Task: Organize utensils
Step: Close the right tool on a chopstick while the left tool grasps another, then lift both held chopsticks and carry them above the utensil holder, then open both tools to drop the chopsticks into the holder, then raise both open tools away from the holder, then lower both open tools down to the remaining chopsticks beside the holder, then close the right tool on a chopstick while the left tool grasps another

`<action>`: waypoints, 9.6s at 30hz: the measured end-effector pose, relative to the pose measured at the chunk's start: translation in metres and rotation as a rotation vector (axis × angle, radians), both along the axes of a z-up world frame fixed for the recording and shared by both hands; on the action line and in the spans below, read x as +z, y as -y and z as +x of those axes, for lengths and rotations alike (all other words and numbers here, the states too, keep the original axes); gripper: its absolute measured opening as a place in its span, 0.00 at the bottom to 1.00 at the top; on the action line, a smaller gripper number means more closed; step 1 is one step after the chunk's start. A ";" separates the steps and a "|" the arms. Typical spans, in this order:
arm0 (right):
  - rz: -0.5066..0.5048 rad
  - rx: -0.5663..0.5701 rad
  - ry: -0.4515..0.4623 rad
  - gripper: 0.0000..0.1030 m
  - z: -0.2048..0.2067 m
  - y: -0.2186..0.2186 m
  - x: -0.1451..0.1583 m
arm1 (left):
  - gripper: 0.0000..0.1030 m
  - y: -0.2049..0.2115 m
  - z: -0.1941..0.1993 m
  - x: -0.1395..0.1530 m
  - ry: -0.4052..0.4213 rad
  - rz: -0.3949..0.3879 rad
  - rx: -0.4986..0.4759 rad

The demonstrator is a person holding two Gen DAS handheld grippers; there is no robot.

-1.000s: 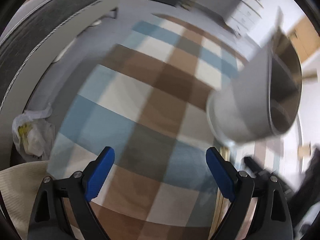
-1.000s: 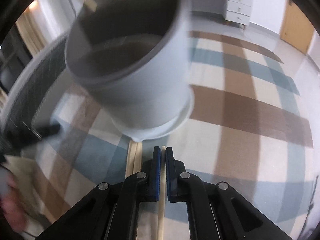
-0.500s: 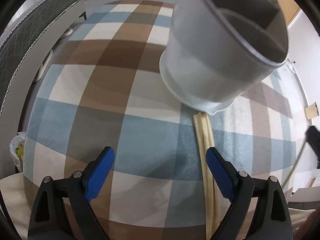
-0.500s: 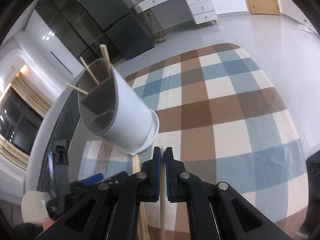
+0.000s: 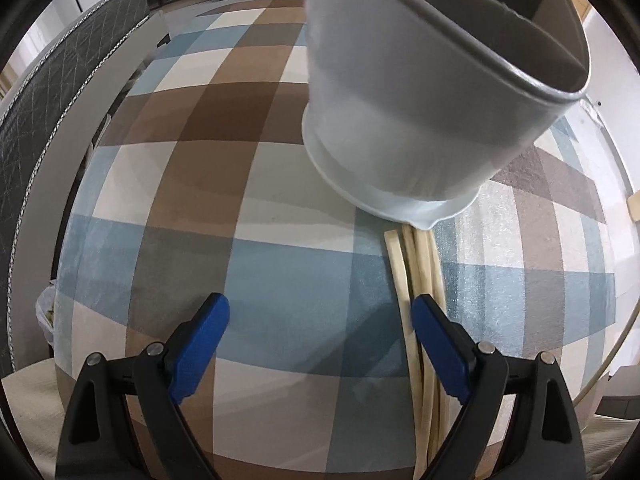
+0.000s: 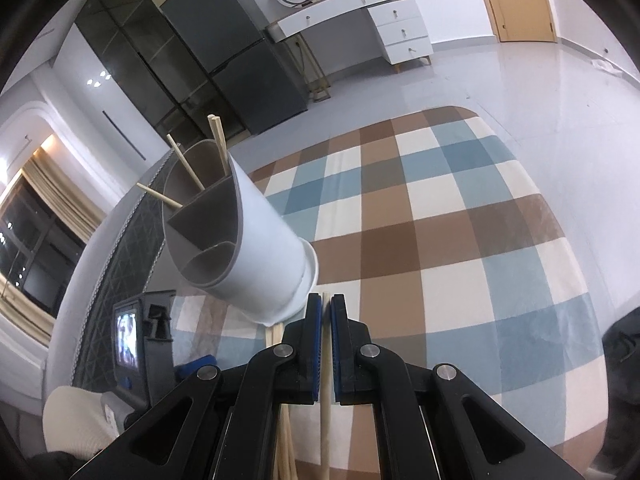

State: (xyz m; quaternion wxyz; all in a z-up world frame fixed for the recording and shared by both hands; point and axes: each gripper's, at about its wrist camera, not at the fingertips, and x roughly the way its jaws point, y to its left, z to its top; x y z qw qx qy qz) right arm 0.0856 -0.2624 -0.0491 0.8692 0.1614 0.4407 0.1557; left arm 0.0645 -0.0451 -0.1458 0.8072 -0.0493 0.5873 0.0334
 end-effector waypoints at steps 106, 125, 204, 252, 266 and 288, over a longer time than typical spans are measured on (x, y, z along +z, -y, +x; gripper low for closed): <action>0.023 -0.003 0.466 0.04 -0.024 -0.026 0.156 | 0.01 -0.034 -0.032 0.268 0.599 -0.229 -0.138; -0.014 0.054 0.583 0.04 0.074 -0.074 0.192 | 0.01 -0.068 0.052 0.257 0.666 -0.283 -0.051; -0.102 0.028 0.456 0.83 -0.106 -0.028 0.126 | 0.89 -0.036 -0.095 0.214 0.678 -0.074 -0.017; -0.182 0.159 -0.193 0.29 0.032 -0.095 -0.078 | 0.89 -0.079 -0.023 0.063 0.194 -0.158 0.210; -0.356 0.202 -0.150 0.04 0.027 -0.114 -0.086 | 0.89 -0.087 -0.020 0.060 0.186 -0.142 0.237; -0.132 0.096 -0.150 0.04 0.017 -0.062 -0.063 | 0.89 -0.071 -0.025 0.061 0.220 -0.048 0.201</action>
